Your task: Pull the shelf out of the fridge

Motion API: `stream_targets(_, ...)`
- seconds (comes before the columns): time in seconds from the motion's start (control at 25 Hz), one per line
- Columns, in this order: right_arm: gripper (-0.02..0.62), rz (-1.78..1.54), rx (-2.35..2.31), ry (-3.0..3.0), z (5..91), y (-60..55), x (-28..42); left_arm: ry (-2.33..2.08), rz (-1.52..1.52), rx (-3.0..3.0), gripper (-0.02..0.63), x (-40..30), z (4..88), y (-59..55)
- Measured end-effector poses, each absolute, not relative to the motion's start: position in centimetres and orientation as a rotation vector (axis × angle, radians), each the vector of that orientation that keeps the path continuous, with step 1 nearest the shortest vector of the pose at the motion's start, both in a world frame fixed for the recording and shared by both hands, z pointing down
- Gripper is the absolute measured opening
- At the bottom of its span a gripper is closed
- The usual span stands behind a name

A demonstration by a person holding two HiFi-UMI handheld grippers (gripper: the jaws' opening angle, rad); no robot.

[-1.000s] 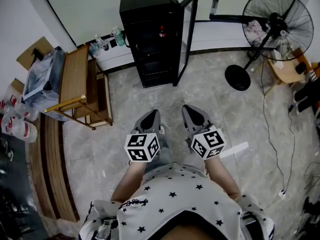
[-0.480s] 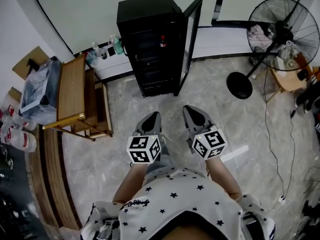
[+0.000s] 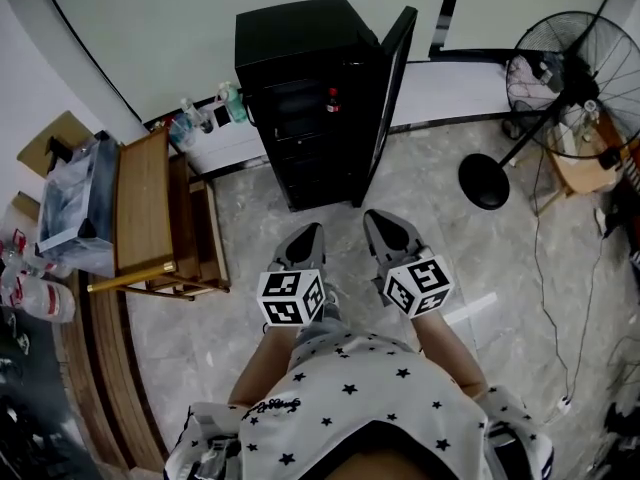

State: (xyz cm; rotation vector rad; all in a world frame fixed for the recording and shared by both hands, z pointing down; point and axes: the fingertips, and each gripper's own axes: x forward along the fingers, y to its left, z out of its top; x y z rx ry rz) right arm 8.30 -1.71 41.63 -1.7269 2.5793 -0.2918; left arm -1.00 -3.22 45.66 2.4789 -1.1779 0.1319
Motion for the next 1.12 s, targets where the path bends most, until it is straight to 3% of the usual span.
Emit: stream_targets(1.12,-0.006,-0.382,-1.709,2.559,43.7,-22.3,5.8,-1.218,0.156,2.429,0.014,-4.6,48.0,-22.2)
